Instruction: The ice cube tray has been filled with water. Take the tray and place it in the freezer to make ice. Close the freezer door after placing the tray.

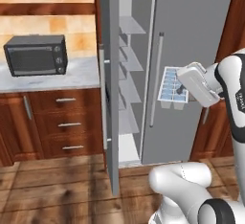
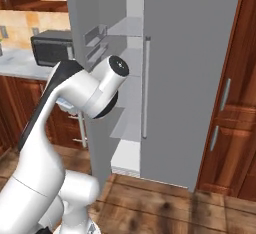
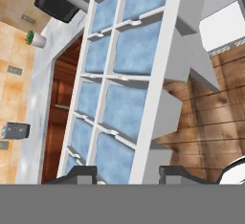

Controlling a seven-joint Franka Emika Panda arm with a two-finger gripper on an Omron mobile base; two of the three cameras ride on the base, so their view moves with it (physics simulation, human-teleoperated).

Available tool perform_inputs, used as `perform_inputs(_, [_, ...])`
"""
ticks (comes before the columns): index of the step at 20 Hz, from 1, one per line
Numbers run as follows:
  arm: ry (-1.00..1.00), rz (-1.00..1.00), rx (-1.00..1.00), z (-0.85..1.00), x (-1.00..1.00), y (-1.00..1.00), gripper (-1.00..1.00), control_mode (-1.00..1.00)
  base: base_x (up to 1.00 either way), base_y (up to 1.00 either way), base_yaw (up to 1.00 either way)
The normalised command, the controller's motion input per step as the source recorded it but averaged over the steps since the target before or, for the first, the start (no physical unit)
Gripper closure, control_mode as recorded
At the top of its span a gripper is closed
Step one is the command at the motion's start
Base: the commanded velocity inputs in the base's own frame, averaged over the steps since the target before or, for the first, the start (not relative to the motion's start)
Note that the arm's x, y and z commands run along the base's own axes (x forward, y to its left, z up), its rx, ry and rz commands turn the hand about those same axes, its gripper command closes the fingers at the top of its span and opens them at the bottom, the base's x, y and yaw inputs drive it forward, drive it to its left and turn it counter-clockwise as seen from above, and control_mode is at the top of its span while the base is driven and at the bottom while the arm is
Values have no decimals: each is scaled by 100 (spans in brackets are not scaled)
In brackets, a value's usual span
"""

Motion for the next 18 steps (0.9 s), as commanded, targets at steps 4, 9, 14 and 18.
perform_inputs(4, [0, 0, 0, 0, 0, 0, 100, 100, 41, -36, 0])
perform_inputs(9, [0, 0, 0, 0, 0, 0, 100, 100, 34, -30, 0])
perform_inputs(14, [0, 0, 0, 0, 0, 0, 100, 100, 36, -27, 0])
perform_inputs(18, [0, 0, 0, 0, 0, 0, 100, 100, 42, -37, 2])
